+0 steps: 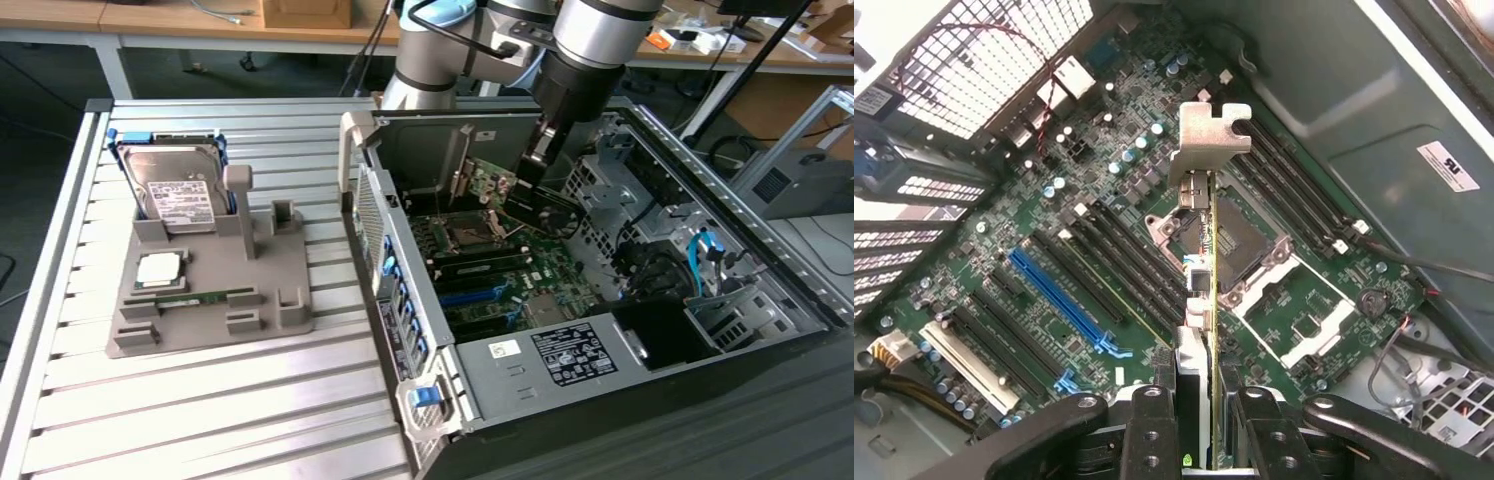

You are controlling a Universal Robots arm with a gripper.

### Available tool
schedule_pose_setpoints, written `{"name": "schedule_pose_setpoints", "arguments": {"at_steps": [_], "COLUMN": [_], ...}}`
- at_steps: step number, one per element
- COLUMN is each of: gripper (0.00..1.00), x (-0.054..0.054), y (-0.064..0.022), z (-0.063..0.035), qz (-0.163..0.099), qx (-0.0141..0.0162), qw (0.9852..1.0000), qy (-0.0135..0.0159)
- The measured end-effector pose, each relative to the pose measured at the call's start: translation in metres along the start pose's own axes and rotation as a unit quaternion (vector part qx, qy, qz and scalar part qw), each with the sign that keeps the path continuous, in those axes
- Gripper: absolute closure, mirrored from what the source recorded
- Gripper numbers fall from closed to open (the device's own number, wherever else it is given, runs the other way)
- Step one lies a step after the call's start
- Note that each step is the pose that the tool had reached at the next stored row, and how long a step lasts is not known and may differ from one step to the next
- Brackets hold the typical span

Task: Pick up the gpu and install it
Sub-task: 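Insert the gpu into the slot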

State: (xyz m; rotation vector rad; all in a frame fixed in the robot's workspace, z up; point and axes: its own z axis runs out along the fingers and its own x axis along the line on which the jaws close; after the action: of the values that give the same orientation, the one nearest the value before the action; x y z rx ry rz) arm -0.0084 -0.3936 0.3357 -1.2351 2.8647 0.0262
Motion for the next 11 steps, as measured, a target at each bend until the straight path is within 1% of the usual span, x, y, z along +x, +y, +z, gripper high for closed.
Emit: {"name": "schedule_pose_setpoints", "arguments": {"at_steps": [11], "gripper": [0.73], "x": [0.0000], "y": [0.0000], "z": [0.0000], "qz": [-0.018], "qx": [-0.0005], "qw": [0.9998], "qy": [0.0001]}}
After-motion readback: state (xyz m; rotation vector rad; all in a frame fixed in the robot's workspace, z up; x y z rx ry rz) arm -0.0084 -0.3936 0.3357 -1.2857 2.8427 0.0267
